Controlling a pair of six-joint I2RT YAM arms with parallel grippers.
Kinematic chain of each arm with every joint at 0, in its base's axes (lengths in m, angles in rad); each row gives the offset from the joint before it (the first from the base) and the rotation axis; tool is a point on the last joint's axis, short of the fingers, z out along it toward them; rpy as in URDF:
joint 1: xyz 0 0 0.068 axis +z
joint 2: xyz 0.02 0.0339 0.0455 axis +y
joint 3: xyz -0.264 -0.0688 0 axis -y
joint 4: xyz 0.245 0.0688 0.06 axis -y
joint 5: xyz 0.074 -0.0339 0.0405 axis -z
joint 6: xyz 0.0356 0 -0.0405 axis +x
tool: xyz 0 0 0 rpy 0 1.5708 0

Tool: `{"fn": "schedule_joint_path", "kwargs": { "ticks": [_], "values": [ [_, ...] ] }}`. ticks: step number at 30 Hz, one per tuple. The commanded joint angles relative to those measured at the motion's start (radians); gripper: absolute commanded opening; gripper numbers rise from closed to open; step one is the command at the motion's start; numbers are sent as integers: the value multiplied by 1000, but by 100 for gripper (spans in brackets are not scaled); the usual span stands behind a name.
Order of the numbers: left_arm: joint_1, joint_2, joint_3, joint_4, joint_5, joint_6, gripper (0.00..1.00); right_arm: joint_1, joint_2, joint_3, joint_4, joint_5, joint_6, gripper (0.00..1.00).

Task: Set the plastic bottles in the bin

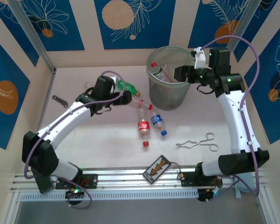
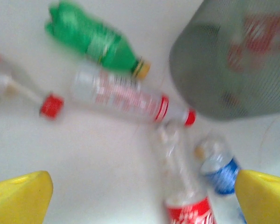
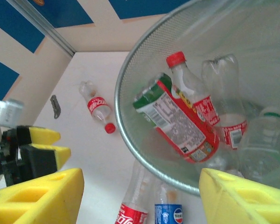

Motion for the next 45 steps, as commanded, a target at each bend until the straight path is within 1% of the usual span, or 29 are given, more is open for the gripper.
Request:
{"fn": "schedule_joint_path", "kwargs": {
  "ticks": [1,3,5,8,11,16,19,24,32,38,41,45],
  "values": [
    [-105,-2,-14,-136,-26,-67,100,-1,-38,-61,10,80,8,68],
    [-157,9,-77,-82,23,-146,100,-6,-50,-92,52,119,31,74],
    [-194,34,-142,4,65,-204,100,-10,-49,-102,94,122,60,76],
    [-235,93,-182,91,72,-247,100,-10,-32,-96,128,100,87,79],
    [-265,155,-176,162,90,-269,100,-6,-11,-79,123,93,85,83],
    [-292,257,-156,190,121,-290,100,-4,-16,-91,98,137,62,88],
    [-295,292,-154,195,108,-297,100,-5,-28,-112,97,146,53,89],
    [-302,325,-123,148,82,-286,98,-7,-17,-111,103,137,53,89],
    [-304,355,-124,122,49,-289,84,-5,23,-121,154,103,81,88],
    [-304,352,-129,130,51,-291,72,1,32,-109,153,95,86,88],
    [-304,343,-131,126,48,-285,68,7,32,-111,151,96,87,88],
    [-304,322,-140,133,28,-282,61,15,28,-108,155,95,91,88]
  ]
}}
